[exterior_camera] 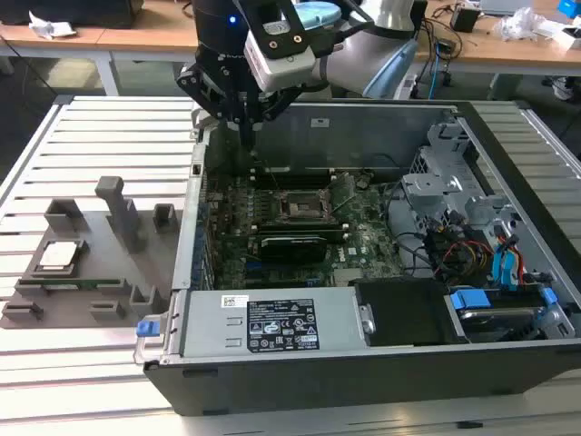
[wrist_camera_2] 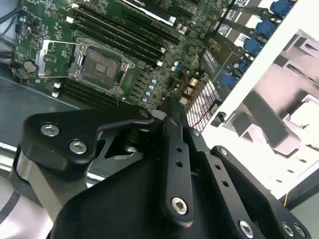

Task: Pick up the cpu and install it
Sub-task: 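Reach for the cpu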

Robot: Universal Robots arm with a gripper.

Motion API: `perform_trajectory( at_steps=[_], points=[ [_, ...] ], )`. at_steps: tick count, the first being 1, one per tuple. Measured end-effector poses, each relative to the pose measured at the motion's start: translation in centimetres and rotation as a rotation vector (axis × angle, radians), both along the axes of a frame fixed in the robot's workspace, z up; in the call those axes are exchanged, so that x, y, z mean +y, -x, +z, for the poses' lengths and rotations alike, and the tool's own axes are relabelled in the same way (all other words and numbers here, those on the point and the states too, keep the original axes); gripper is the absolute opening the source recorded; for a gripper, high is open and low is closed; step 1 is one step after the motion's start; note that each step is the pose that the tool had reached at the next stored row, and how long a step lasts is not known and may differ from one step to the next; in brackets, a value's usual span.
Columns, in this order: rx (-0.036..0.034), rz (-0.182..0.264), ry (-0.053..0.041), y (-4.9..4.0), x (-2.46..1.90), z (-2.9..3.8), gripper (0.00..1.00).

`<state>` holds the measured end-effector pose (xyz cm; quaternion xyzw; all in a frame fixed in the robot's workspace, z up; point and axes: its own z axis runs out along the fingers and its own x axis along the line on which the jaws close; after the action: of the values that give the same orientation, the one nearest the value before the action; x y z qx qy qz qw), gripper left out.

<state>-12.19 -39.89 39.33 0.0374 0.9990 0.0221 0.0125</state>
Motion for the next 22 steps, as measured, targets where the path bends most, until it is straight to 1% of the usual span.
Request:
perform_trajectory(
  at_steps=[1, 2, 6, 16, 18, 22],
  points=[
    [-0.0002, 0.000, 0.0038, 0.62, 0.00, 0.00, 0.11],
    [-0.0003, 0.000, 0.0041, 1.13, 0.00, 0.00, 0.11],
    [-0.0003, 0.000, 0.0045, 2.12, 0.00, 0.00, 0.11],
    [-0.0003, 0.000, 0.0046, 3.50, 0.00, -0.02, 0.11],
    [-0.0003, 0.000, 0.0047, 3.96, 0.00, -0.02, 0.11],
    [-0.0003, 0.000, 0.0049, 4.40, 0.00, -0.03, 0.11]
  ],
)
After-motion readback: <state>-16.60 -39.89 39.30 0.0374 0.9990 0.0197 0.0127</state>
